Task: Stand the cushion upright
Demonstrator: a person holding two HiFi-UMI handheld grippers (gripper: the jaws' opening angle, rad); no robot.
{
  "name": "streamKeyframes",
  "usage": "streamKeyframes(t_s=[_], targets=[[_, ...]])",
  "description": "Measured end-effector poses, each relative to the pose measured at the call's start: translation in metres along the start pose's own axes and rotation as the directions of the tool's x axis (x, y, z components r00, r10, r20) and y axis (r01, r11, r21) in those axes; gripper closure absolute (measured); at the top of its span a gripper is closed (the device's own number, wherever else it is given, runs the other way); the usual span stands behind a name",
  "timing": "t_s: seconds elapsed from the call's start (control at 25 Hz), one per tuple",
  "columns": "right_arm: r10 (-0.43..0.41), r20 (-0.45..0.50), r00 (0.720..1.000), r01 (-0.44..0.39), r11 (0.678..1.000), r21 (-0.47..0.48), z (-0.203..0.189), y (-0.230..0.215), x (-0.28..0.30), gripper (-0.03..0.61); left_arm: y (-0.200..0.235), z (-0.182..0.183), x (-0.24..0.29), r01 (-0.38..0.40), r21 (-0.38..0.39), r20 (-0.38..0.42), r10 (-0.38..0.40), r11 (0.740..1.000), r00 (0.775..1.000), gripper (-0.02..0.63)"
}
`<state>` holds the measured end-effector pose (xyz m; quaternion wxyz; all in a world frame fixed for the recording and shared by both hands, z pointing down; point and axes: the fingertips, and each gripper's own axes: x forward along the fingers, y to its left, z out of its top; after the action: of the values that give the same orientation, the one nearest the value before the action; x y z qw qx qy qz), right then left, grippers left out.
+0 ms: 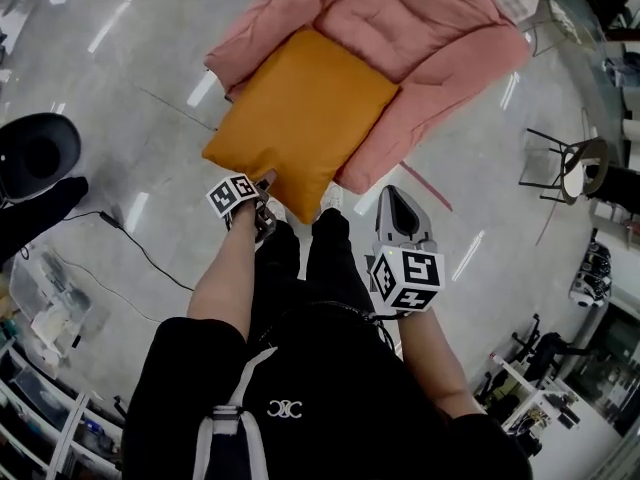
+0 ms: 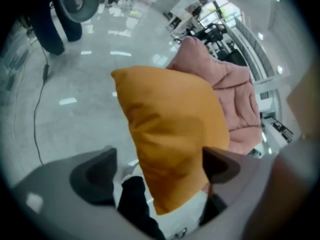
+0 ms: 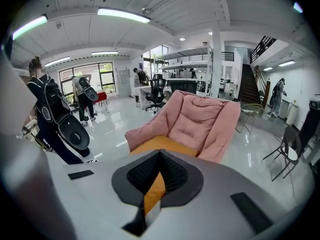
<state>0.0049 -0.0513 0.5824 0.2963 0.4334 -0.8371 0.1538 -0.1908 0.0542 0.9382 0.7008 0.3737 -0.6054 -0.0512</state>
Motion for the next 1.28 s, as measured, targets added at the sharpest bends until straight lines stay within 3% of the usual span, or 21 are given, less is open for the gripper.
streamKeyframes(t_s=[0.24, 0.28, 0.32, 0.6, 0.84, 0.96, 1.16, 1.28], targets=[[-0.018, -0.030, 0.999, 0.018, 1.000, -0.001, -0.012, -0.009, 0.001, 0.588, -0.009, -0.023, 0.030, 0.052, -0.067, -0.094, -0.058, 0.996, 0.994, 0.101], [-0.018, -0.036, 0.999, 0.018, 1.000, -0.004, -0.014, -0.010, 0.000, 0.588, -0.014, -0.025, 0.032, 0.072, -0.092, -0.107, -0.082, 0.993, 0.991, 0.159], [-0.017, -0.041, 0.999, 0.017, 1.000, -0.008, -0.015, -0.012, -0.001, 0.588, -0.020, -0.026, 0.033, 0.093, -0.115, -0.115, -0.106, 0.989, 0.988, 0.255], [-0.001, -0.034, 0.999, 0.001, 1.000, 0.010, -0.015, -0.027, -0.007, 0.588, -0.047, -0.022, 0.008, 0.135, -0.119, -0.092, -0.146, 0.984, 0.985, 0.526], [0.052, 0.027, 0.998, -0.052, 0.998, 0.030, 0.017, -0.034, 0.006, 0.588, -0.090, -0.007, -0.036, 0.302, -0.096, -0.042, -0.307, 0.948, 0.951, 0.607], [0.073, 0.061, 0.995, -0.076, 0.996, 0.042, 0.035, -0.035, 0.009, 0.588, -0.130, 0.000, -0.060, 0.408, -0.056, -0.025, -0.410, 0.911, 0.912, 0.612], [0.080, 0.094, 0.992, -0.086, 0.994, 0.064, 0.052, -0.047, 0.013, 0.588, -0.221, 0.017, -0.097, 0.611, 0.037, 0.002, -0.612, 0.790, 0.791, 0.612], [0.062, 0.111, 0.992, -0.071, 0.994, 0.086, 0.059, -0.061, 0.014, 0.588, -0.271, 0.034, -0.106, 0.647, 0.118, -0.006, -0.651, 0.753, 0.759, 0.613]])
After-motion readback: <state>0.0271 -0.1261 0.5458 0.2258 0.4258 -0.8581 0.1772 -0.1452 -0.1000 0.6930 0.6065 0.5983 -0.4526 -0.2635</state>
